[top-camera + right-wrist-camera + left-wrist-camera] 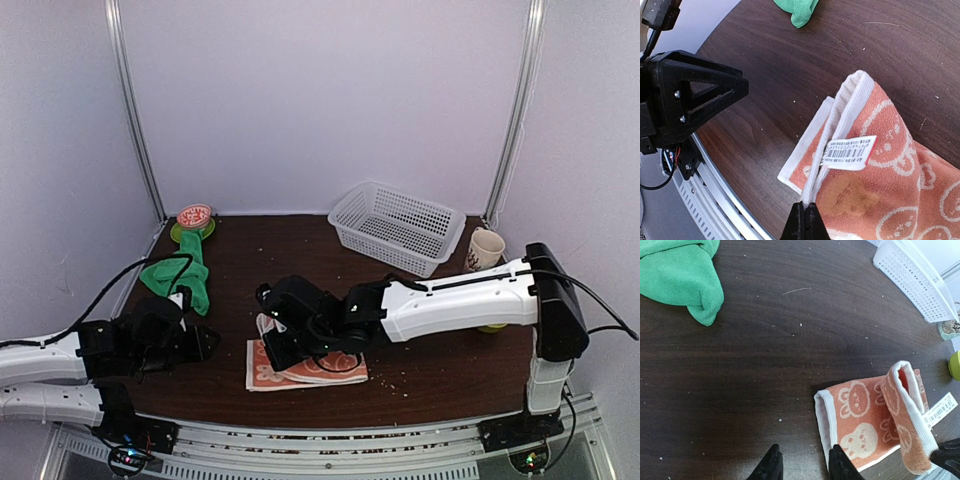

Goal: Roll the towels
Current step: Fold the towel at the center of the board, then smooth out the towel at the center of the board, then roll the towel at the center of the board.

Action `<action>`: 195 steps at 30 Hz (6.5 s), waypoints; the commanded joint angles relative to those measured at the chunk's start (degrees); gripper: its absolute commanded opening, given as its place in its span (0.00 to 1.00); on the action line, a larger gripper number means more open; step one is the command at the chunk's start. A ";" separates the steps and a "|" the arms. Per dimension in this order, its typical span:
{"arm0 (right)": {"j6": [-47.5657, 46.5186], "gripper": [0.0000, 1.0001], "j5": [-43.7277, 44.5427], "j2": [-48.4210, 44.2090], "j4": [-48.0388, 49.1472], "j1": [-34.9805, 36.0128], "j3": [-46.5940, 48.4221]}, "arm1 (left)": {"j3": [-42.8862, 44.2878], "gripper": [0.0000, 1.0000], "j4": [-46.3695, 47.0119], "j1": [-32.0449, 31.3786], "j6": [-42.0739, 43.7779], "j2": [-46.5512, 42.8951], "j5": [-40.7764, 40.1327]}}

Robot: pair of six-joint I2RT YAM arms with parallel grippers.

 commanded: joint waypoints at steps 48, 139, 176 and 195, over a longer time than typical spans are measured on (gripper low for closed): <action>8.42 0.48 3.22 -23.85 13.43 -12.62 -33.77 | 18.41 0.21 20.73 -3.60 7.81 33.15 27.40; 20.65 0.00 -2.01 -29.88 14.26 -23.78 -55.38 | 33.02 0.19 4.22 -1.67 17.75 49.36 17.51; -2.00 0.00 19.22 -22.01 -22.47 -24.16 -28.32 | 48.21 0.19 21.91 -4.18 18.78 69.59 29.46; 2.02 0.00 14.07 -15.15 -14.30 -18.76 -28.28 | 44.60 0.19 26.70 -4.14 15.11 68.40 32.18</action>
